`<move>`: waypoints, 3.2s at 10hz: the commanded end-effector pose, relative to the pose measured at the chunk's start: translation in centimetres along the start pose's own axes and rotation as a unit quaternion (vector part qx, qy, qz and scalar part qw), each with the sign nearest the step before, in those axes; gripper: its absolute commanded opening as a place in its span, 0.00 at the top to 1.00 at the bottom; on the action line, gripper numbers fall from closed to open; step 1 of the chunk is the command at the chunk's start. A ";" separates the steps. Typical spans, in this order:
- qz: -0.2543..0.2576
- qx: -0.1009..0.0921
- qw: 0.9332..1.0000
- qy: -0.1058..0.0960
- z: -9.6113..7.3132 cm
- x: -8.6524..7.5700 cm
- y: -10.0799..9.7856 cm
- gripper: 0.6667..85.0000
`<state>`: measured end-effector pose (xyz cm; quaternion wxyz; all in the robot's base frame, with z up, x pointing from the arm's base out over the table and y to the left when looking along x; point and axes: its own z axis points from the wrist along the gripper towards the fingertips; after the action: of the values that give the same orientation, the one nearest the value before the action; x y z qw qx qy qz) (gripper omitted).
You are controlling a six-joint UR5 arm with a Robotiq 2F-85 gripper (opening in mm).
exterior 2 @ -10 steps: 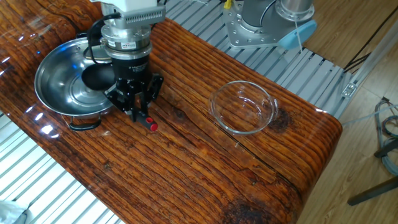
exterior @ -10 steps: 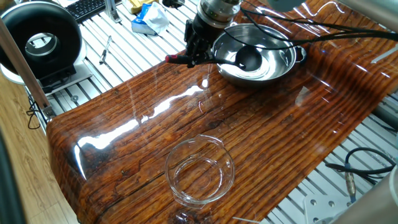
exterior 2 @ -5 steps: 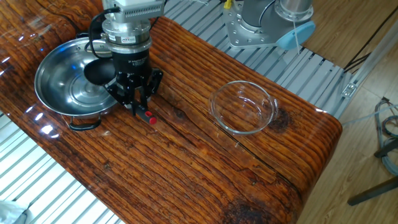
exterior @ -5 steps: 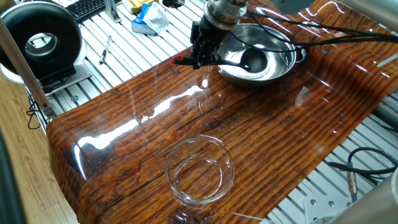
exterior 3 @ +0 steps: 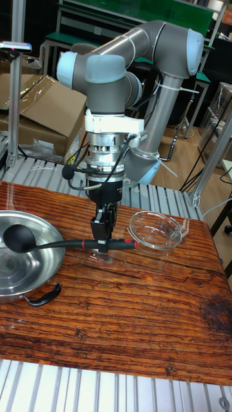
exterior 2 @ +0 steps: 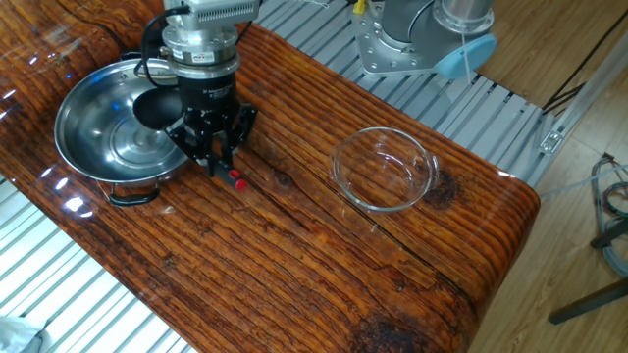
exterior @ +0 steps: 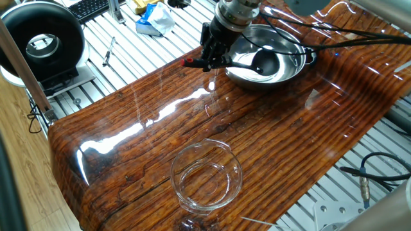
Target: Scoop water with a large spoon from one bowl to another
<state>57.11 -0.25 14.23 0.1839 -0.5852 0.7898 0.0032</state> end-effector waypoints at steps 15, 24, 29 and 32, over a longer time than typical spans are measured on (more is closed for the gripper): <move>0.076 -0.019 0.993 0.085 -0.6 4.3 1.3 1.00; 0.114 -0.061 0.991 0.040 0.0 4.9 1.2 1.00; 0.119 -0.081 0.989 -0.013 1.3 2.4 1.4 1.00; 0.109 -0.072 0.992 0.001 1.0 2.2 1.3 1.00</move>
<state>55.30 -2.26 11.95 0.1325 -0.5073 0.8480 0.0774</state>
